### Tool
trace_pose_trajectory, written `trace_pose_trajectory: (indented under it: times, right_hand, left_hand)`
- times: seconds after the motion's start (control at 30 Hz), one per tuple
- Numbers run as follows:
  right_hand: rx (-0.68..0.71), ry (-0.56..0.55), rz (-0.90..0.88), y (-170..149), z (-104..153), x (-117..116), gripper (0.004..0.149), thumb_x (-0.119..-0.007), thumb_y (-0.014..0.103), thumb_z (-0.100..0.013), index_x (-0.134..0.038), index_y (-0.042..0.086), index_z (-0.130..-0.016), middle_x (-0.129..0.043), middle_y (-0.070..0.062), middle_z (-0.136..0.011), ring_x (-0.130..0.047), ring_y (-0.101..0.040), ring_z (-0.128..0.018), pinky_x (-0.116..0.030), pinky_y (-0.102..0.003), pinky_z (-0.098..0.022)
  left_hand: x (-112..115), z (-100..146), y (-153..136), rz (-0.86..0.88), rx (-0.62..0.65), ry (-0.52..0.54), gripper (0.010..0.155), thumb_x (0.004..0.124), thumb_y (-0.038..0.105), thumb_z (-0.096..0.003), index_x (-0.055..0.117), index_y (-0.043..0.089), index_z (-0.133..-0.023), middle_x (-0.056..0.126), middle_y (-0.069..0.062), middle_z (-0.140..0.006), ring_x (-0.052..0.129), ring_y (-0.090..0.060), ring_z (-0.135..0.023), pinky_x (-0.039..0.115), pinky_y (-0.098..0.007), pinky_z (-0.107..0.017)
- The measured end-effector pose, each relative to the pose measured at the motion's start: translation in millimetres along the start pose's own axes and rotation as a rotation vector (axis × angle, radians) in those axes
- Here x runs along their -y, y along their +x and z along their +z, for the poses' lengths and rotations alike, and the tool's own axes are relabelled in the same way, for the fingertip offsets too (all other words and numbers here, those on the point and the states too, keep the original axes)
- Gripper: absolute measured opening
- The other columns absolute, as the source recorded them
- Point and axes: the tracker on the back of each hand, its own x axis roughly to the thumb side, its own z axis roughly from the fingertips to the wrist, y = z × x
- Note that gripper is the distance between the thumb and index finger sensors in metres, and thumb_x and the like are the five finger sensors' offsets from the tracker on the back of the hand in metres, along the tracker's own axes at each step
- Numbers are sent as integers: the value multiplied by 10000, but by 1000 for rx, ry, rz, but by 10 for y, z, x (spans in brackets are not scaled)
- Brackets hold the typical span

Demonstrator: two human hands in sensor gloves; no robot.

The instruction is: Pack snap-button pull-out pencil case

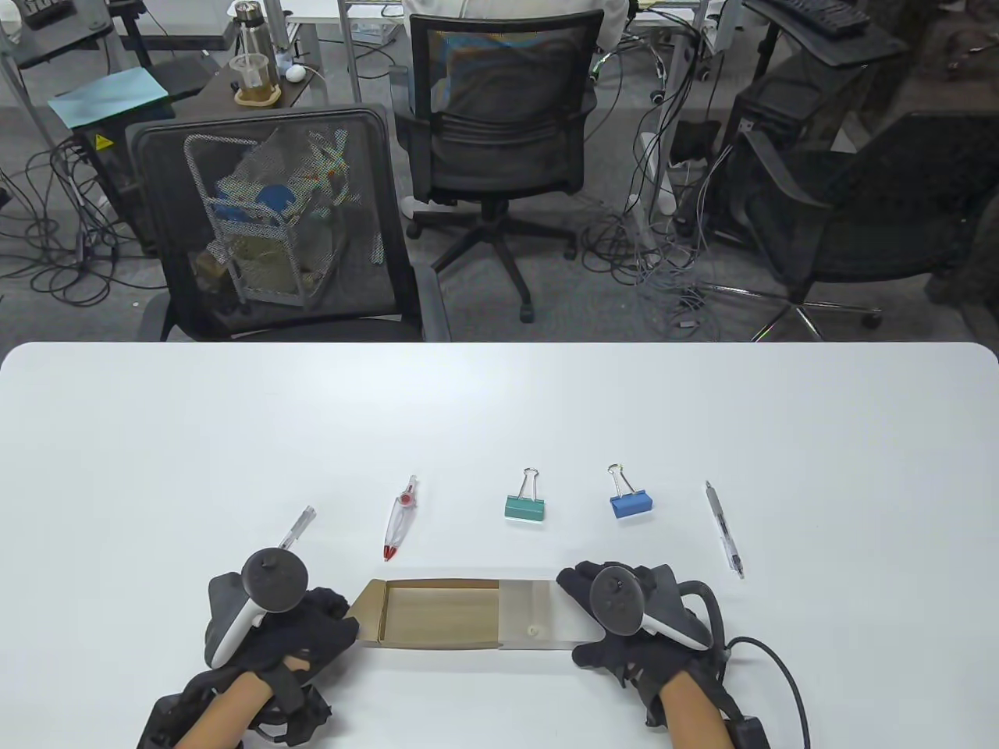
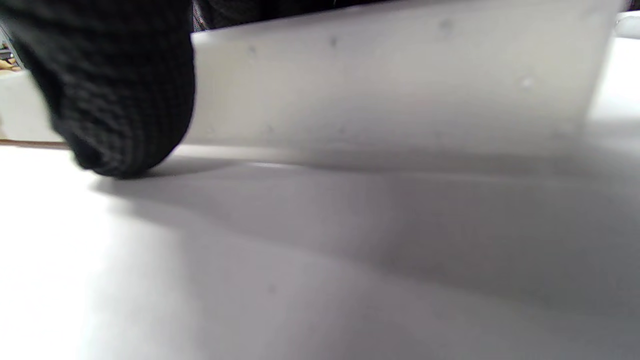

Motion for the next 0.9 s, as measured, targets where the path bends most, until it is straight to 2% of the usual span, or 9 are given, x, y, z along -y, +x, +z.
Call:
trace_pose_trajectory:
  times: [0.2,0.3,0.43,0.6,0.7,0.8,0.9]
  right_hand:
    - [4,-3,-7,-8,3,-6,884,-911,579,-289,-444,474,-1032,-506,172,-1165,-563,-224,-1076,-446,-555,-799]
    - [6,-2,-11,-12,5,-7,882,-909,580,-292,-442,476,-1032,-501,175,-1166,-556,-223,-1078,-441,-552,-800]
    - [6,-2,-15,-12,6,-6,880,-908,581,-293,-442,477,-1032,-500,176,-1166,-552,-222,-1079,-436,-551,-800]
    - [8,1,-25,-18,7,-12,880,-908,580,-297,-437,475,-1034,-491,171,-1168,-540,-224,-1079,-423,-549,-799]
    - [8,1,-24,-18,8,-13,883,-906,581,-297,-434,473,-1035,-488,174,-1169,-537,-224,-1080,-422,-548,-799]
    - [9,0,-26,-21,7,-15,880,-906,580,-299,-434,475,-1034,-486,171,-1169,-535,-224,-1080,-419,-547,-800]
    - [9,1,-26,-20,7,-15,882,-907,579,-299,-433,473,-1035,-485,169,-1169,-534,-226,-1080,-417,-547,-799]
  left_hand:
    - [-79,17,50,21,30,-36,484,895,534,-346,903,277,-757,994,46,-732,1034,-219,-629,676,-526,-733]
    - [-208,50,128,15,60,-29,555,891,572,-342,881,283,-815,963,35,-808,1006,-240,-712,640,-541,-753]
    - [-453,90,214,14,78,80,636,879,610,-336,846,287,-883,911,20,-904,954,-276,-823,580,-573,-782]
    - [-677,88,291,-81,37,313,659,881,588,-348,794,314,-941,840,30,-999,874,-290,-938,505,-597,-819]
    - [-689,49,319,-187,18,431,694,878,590,-350,737,348,-986,764,53,-1072,791,-289,-1024,458,-607,-839]
    - [-616,13,304,-275,29,513,777,855,613,-352,598,421,-1059,608,82,-1171,638,-288,-1133,394,-616,-857]
    - [-519,-22,257,-322,35,529,848,821,641,-352,448,482,-1097,434,110,-1232,454,-295,-1204,310,-628,-864]
